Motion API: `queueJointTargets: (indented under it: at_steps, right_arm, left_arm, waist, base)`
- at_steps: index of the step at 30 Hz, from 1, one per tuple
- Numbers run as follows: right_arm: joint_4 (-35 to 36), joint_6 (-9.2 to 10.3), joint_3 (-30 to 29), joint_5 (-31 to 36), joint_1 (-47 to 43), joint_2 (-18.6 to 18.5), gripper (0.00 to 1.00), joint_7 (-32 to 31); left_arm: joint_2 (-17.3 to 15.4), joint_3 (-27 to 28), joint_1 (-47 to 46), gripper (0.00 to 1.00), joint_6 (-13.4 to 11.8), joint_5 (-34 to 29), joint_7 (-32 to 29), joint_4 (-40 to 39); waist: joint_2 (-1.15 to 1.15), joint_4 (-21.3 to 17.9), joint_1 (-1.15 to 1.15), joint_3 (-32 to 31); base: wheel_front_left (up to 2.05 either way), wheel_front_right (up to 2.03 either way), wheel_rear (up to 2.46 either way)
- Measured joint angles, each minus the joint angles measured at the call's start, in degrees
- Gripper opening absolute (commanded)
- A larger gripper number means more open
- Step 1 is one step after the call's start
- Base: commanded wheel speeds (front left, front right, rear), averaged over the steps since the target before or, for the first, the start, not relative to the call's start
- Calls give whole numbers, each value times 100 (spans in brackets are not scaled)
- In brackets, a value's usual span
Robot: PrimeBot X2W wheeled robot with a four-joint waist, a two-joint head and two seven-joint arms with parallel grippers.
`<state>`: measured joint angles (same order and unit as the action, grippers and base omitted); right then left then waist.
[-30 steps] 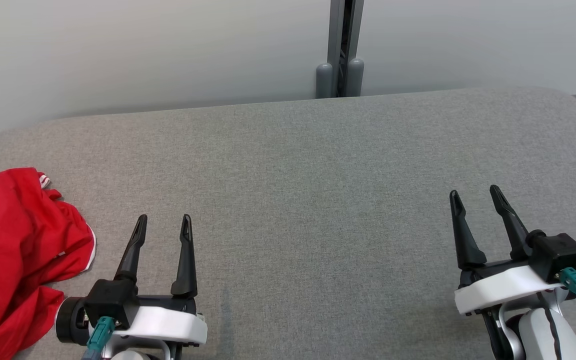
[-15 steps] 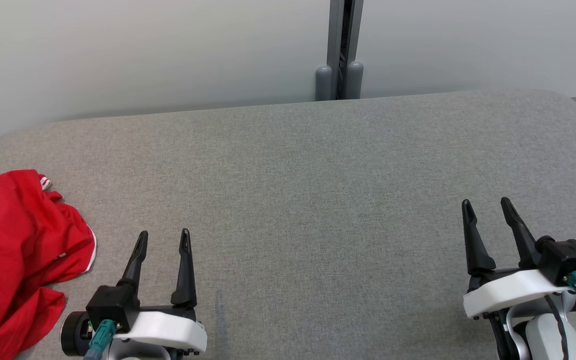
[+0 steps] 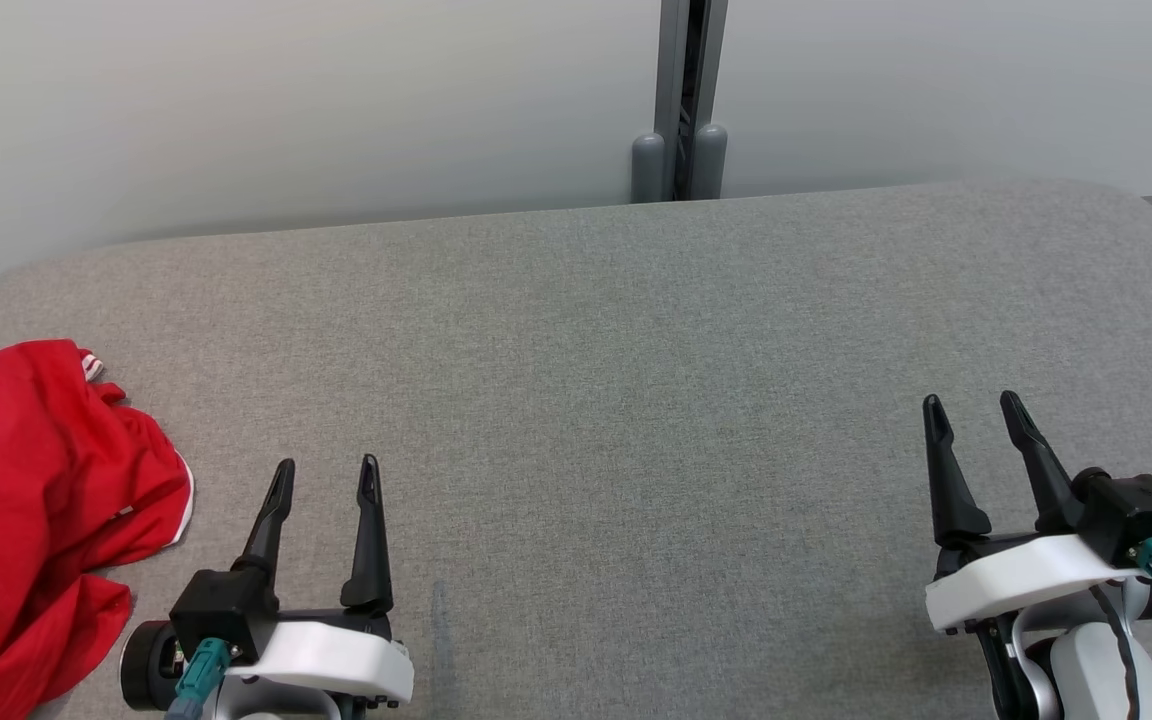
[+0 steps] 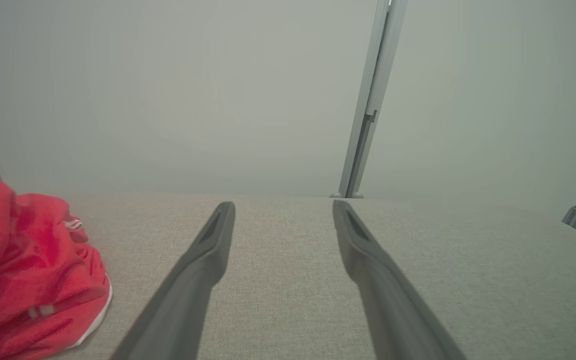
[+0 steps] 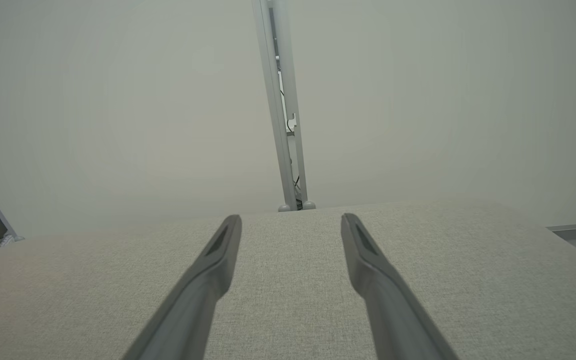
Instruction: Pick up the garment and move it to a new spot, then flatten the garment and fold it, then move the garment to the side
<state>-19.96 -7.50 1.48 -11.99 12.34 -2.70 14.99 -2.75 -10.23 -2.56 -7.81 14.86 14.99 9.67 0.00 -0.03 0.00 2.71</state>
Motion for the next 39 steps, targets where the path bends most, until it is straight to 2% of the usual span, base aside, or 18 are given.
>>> queueJointTargets:
  at_steps: [23, 30, 39]
  right_arm:
    - [2, 0, 69, 0, 1, 0, 100, 0]
    - [40, 0, 220, -24, -7, -2, 100, 0]
    - [58, 0, 539, -146, -83, -1, 100, 0]
  left_arm:
    - [1, -30, -25, 100, 25, 23, 0, 11]
    - [1, -7, -37, 100, 18, 41, 0, 12]
    - [2, 134, -24, 100, 69, 21, 0, 15]
  waist:
    - [0, 101, 0, 38]
    - [0, 470, 0, 74]
    - [0, 1206, 0, 1]
  base:
    - [0, 0, 0]
    - [0, 0, 0]
    - [0, 0, 0]
